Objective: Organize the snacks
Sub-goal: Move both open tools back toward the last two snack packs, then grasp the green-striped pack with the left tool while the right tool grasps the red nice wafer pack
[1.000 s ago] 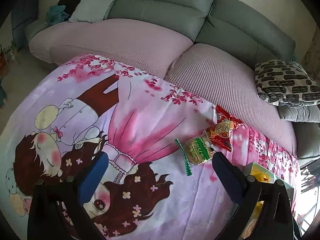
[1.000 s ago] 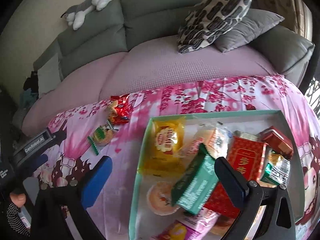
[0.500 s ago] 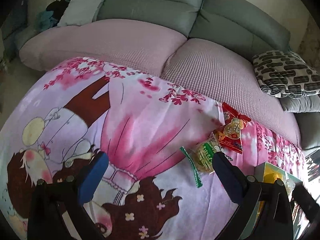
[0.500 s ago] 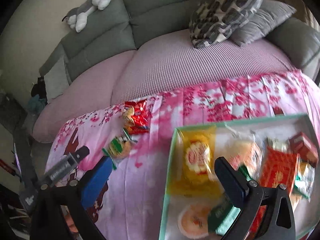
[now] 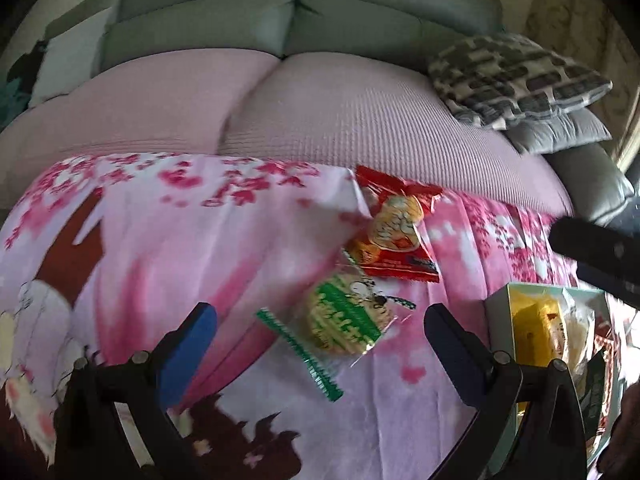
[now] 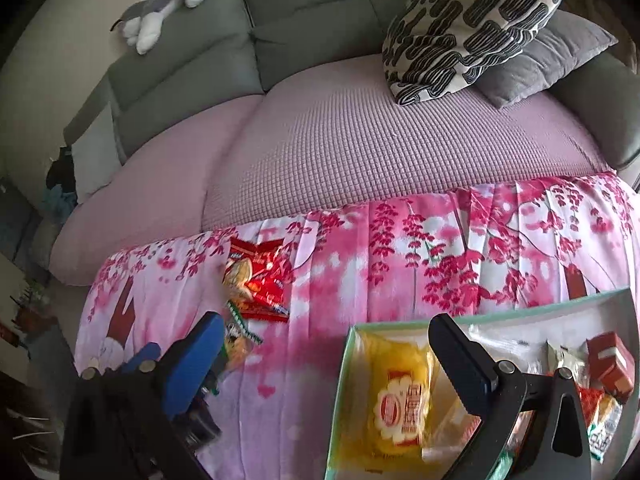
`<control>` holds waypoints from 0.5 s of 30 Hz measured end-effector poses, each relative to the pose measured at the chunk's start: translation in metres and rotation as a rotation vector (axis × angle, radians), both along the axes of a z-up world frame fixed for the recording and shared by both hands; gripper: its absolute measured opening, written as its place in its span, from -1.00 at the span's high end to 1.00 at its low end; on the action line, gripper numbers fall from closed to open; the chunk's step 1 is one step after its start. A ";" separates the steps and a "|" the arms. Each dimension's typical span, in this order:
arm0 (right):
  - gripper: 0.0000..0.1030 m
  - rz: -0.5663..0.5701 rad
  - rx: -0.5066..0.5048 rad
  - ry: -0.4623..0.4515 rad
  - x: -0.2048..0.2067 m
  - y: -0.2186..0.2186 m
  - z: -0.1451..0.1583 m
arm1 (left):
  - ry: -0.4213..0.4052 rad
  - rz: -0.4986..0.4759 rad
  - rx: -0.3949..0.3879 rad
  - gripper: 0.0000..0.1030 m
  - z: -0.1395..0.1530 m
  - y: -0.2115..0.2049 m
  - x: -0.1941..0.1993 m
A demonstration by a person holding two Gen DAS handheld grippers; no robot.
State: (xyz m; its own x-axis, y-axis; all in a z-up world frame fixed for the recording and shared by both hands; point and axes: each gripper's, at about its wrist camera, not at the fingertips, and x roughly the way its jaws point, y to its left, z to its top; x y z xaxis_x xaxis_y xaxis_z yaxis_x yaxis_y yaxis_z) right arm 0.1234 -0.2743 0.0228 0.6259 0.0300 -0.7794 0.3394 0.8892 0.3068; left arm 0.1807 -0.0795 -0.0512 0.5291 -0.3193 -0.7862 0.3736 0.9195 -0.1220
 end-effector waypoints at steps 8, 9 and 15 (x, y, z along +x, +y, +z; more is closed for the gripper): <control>-1.00 0.048 0.010 0.012 0.034 0.006 -0.011 | -0.015 -0.022 0.030 -0.60 -0.017 -0.016 0.012; -1.00 0.057 0.020 0.011 0.037 0.007 -0.013 | -0.022 -0.026 0.033 -0.60 -0.017 -0.016 0.012; -1.00 0.096 0.072 0.018 0.060 0.019 -0.022 | -0.040 0.028 0.040 -0.55 -0.016 0.000 0.012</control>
